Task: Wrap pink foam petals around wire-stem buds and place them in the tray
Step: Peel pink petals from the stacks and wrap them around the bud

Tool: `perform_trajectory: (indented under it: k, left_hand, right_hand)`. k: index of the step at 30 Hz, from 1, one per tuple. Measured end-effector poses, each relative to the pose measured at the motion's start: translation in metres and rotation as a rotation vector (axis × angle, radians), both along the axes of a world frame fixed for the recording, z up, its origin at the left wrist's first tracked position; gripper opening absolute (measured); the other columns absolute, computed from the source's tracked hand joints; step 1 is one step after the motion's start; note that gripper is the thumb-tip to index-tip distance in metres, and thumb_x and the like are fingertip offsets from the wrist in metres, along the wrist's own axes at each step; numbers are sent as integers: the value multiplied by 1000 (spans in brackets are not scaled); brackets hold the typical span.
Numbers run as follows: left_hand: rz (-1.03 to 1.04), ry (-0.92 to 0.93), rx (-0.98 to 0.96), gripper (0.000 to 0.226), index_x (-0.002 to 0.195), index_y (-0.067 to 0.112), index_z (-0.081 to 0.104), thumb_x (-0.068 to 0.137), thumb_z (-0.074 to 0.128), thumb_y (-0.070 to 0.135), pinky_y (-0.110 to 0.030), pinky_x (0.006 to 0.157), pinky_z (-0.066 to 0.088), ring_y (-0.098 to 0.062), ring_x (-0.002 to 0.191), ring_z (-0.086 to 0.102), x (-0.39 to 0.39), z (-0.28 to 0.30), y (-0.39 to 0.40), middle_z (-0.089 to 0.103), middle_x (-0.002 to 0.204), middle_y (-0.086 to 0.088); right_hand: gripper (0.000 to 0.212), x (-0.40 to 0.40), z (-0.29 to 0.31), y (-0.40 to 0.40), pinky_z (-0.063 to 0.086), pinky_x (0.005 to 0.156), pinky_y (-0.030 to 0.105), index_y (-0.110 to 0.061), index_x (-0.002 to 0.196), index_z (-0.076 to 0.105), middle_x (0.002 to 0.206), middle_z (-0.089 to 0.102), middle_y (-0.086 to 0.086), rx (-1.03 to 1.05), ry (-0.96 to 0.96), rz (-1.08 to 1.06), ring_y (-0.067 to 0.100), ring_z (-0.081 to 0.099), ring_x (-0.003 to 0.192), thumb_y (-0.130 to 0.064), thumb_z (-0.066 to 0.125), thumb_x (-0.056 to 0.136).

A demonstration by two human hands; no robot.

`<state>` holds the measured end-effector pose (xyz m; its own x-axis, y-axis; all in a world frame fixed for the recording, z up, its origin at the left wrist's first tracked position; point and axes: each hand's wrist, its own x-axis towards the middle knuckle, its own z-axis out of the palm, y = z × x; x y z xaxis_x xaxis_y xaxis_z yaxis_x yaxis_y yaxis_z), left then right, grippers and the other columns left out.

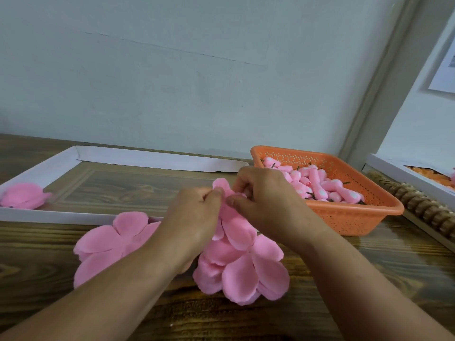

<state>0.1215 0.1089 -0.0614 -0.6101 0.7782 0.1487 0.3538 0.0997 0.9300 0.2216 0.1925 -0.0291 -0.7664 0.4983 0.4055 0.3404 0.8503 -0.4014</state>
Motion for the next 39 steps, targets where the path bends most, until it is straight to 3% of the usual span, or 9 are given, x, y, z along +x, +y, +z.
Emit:
perform_trajectory:
  k: [7, 10, 15, 19, 23, 26, 29, 33, 39]
  left_hand:
    - [48, -79, 27, 38, 85, 11, 69, 100, 41, 30, -36, 79, 50, -23, 83, 64, -2, 0, 1, 70, 87, -12]
    - [6, -27, 26, 40, 85, 6, 69, 100, 41, 30, -31, 70, 45, -27, 79, 62, -1, -1, -1, 69, 92, -20]
    - [-69, -4, 6, 37, 89, 13, 71, 100, 40, 32, -38, 77, 50, -29, 87, 64, 2, -1, -2, 69, 98, -19]
    - [-100, -110, 24, 51, 92, 5, 70, 96, 36, 44, -50, 88, 49, -32, 92, 65, 2, -2, -1, 71, 96, -17]
    - [-78, -348, 61, 42, 68, 15, 71, 98, 47, 31, -39, 72, 52, -26, 73, 66, -9, -2, 2, 72, 78, -9]
    - [-130, -372, 93, 27, 63, 14, 72, 89, 63, 16, -24, 53, 52, -14, 56, 64, -10, -4, 0, 71, 66, -4]
    - [-132, -391, 114, 5, 79, 14, 74, 81, 69, 13, -27, 64, 57, -16, 69, 70, -8, -5, 1, 75, 76, -4]
    - [-83, -362, 78, 15, 95, 9, 72, 81, 72, 14, -40, 79, 56, -29, 86, 70, -7, -5, 2, 75, 87, -11]
    - [-60, -267, 40, 19, 82, 16, 64, 78, 76, 29, -35, 63, 47, -31, 75, 65, -2, -5, 2, 72, 83, -17]
  right_hand:
    - [9, -3, -3, -3, 37, 58, 33, -8, 78, 57, 62, 47, -8, 64, 60, 17, 14, 43, 61, -12, 63, 83]
    - [8, -2, -4, 3, 34, 56, 26, -8, 80, 58, 62, 46, -11, 24, 96, -2, 7, 41, 58, -10, 66, 81]
    - [15, -1, -7, 11, 34, 51, 18, -20, 94, 57, 61, 51, -9, -98, 70, 22, 4, 45, 52, -15, 67, 83]
    - [23, 1, -6, 17, 45, 49, 29, -26, 70, 54, 60, 53, -6, -204, 69, -6, 5, 45, 46, -11, 67, 82]
    - [27, 3, -3, 19, 38, 46, 21, -25, 66, 53, 61, 56, 1, -261, 88, -15, 5, 45, 43, -9, 67, 82]
    - [24, 3, -3, 17, 38, 40, 20, -20, 67, 53, 56, 54, 2, -310, 113, 8, 7, 45, 38, -7, 67, 82]
    - [22, 3, -3, 15, 35, 36, 18, -15, 68, 53, 45, 52, -2, -364, 152, 22, 10, 46, 34, -3, 64, 84]
    - [19, 2, -4, 14, 33, 35, 17, -11, 70, 54, 42, 52, -5, -404, 142, 25, 9, 46, 33, -3, 62, 85]
    - [24, -1, -4, 12, 32, 39, 20, -15, 65, 53, 52, 51, 4, -364, 133, -17, 11, 41, 41, -9, 64, 85]
